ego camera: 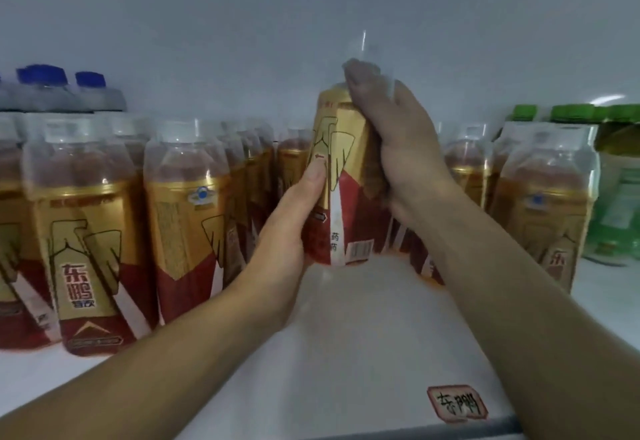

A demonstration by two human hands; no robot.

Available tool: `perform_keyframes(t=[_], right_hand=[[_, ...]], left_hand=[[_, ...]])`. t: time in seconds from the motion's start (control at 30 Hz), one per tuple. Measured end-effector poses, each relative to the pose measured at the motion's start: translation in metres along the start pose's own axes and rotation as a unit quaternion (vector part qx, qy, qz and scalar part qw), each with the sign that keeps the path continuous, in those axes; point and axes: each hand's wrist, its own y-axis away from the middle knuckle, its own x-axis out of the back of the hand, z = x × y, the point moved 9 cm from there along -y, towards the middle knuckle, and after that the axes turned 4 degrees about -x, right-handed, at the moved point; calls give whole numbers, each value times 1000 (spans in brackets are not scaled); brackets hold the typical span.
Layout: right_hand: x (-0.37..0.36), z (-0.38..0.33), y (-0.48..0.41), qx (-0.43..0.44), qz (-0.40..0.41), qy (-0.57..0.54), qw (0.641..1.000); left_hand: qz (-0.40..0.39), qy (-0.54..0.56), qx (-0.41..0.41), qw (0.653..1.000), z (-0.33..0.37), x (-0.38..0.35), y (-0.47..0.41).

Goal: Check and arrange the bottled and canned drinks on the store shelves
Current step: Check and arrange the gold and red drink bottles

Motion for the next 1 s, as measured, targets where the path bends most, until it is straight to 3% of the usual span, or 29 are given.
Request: perform_keyframes(t=[0.13, 0.2, 0.37, 0.43, 0.57, 0.63, 0.8, 0.9, 1.0], right_hand=[[-10, 18, 1, -93, -99, -116, 984], [-8, 21, 0, -115, -102, -128, 980], [6, 7, -6, 0, -23, -32, 999], [6, 10, -7, 4, -17, -42, 999], [-11, 25, 0, -123, -121, -156, 973], [-9, 28, 2, -149, -120, -150, 970], [9, 16, -6, -22, -9, -26, 999], [-5, 20, -5, -48, -85, -96, 991], [-16, 23, -4, -91, -169, -136, 972]], left_hand=[[14, 55, 74, 996, -16, 3, 3], [-8, 92, 124, 988, -23, -3, 7], [-11, 41, 66, 997, -12, -5, 3], [7, 27, 42, 999, -8, -4, 2], [8, 100, 126, 987, -18, -4, 9], [-5, 94, 152, 984, -22, -7, 11], [47, 36, 108, 992, -19, -2, 5], [87, 94, 113, 985, -22, 11, 3], [55, 117, 168, 977, -29, 7, 8]])
